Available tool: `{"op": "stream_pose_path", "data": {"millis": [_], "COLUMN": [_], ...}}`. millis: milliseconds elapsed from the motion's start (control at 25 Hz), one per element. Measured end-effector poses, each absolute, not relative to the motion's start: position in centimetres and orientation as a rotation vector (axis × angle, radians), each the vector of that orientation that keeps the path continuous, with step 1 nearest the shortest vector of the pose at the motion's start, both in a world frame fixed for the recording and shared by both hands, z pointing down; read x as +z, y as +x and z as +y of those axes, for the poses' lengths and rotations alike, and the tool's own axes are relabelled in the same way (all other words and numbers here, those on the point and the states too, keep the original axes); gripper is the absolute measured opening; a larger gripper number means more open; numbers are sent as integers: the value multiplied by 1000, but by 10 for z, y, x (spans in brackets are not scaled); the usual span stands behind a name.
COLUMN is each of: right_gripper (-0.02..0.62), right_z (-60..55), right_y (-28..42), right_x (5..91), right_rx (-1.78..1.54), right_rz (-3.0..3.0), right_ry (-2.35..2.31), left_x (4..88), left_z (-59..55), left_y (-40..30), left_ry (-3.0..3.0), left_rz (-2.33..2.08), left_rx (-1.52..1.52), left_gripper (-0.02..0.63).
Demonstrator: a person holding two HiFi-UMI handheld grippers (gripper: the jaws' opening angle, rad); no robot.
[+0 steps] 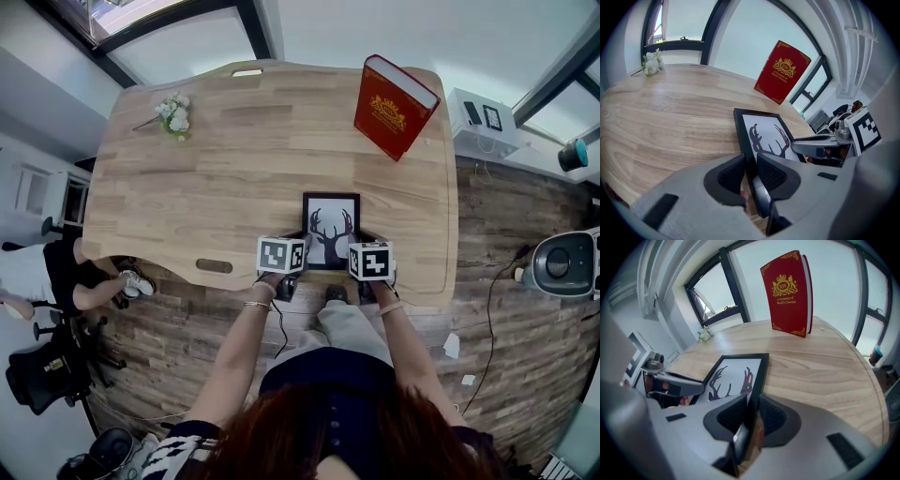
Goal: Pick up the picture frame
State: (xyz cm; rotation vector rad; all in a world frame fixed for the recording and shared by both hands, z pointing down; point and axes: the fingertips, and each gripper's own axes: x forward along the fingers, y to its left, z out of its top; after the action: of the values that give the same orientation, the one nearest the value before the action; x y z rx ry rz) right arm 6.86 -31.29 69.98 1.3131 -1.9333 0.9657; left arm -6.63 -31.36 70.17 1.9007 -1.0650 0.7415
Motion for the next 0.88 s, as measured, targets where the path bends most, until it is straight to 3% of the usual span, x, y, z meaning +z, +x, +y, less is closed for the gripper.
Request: {"op": "stream_pose_path", "data": {"millis": [880], "right_gripper": [75], "right_z": [-294], "right_y": [72], "right_x": [654], "right_rx": [856], "right_rz": [-2003], "right_ry": [1460], "left_x": [659], "left_z": [-300], "left_y": [-63], "left_ry": [2030], "left_rz": [-1129], "left_rx": [649], "left_gripper": [86]}}
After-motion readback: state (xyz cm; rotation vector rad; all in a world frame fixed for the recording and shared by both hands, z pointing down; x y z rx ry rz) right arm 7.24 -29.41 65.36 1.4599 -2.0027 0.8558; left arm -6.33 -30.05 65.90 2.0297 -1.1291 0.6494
